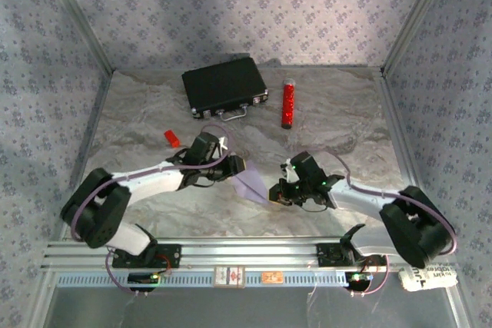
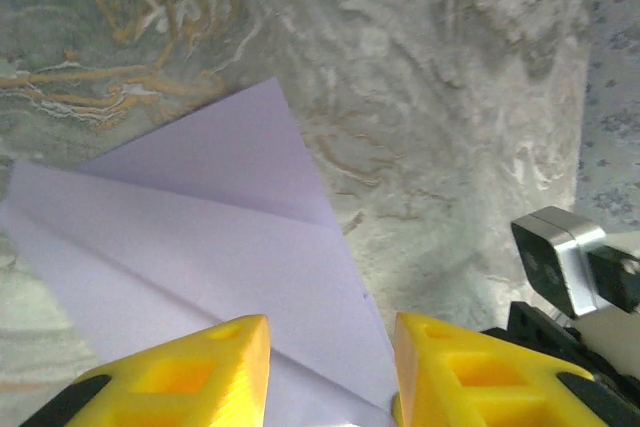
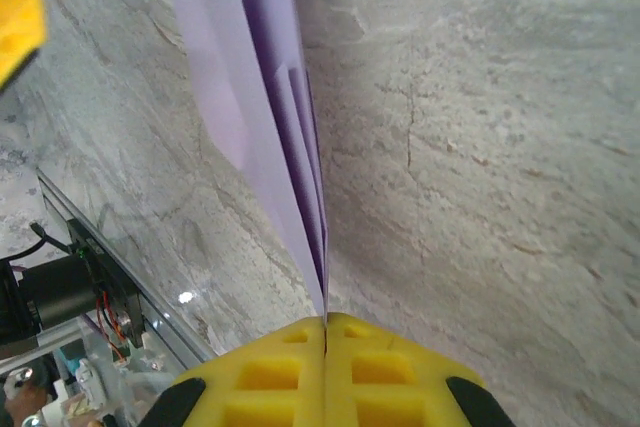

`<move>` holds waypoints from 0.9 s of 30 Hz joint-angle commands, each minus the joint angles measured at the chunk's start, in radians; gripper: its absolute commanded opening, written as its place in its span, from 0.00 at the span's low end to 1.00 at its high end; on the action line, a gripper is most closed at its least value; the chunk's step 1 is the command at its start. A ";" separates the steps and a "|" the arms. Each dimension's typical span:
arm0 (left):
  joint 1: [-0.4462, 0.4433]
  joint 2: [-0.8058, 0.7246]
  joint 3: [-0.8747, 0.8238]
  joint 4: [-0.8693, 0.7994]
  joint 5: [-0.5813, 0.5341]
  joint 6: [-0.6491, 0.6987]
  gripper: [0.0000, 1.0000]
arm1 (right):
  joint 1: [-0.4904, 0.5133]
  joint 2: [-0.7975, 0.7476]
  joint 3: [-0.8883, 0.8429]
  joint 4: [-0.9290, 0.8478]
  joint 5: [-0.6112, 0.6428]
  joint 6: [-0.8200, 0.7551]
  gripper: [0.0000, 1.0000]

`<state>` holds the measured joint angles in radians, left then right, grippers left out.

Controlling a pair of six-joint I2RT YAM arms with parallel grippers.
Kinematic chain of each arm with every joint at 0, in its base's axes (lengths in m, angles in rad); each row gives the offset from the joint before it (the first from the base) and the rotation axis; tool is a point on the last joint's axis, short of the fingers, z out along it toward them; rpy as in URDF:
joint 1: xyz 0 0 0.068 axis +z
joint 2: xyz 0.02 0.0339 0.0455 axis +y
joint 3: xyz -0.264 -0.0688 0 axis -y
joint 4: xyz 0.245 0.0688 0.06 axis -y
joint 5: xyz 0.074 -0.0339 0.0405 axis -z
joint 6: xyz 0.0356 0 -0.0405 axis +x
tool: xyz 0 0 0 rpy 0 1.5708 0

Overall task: Fold a paper plane with a square sheet of paper (pick it up from the middle)
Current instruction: Turn over the paper at the center of the table.

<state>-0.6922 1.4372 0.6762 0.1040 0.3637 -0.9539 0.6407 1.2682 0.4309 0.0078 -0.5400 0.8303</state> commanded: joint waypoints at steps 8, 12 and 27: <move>0.060 -0.289 -0.170 -0.083 -0.043 0.040 0.35 | 0.019 -0.221 0.000 -0.240 0.170 -0.005 0.04; 0.068 -0.379 -0.230 -0.087 -0.042 0.032 0.35 | 0.037 -0.275 0.009 -0.292 0.214 0.006 0.04; 0.097 -0.443 -0.288 -0.071 0.026 0.027 0.35 | 0.070 -0.271 0.106 -0.417 0.364 -0.021 0.04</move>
<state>-0.6018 0.9798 0.3859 0.0193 0.3531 -0.9325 0.7017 0.9947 0.4984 -0.3508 -0.2344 0.8249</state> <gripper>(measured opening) 0.352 0.052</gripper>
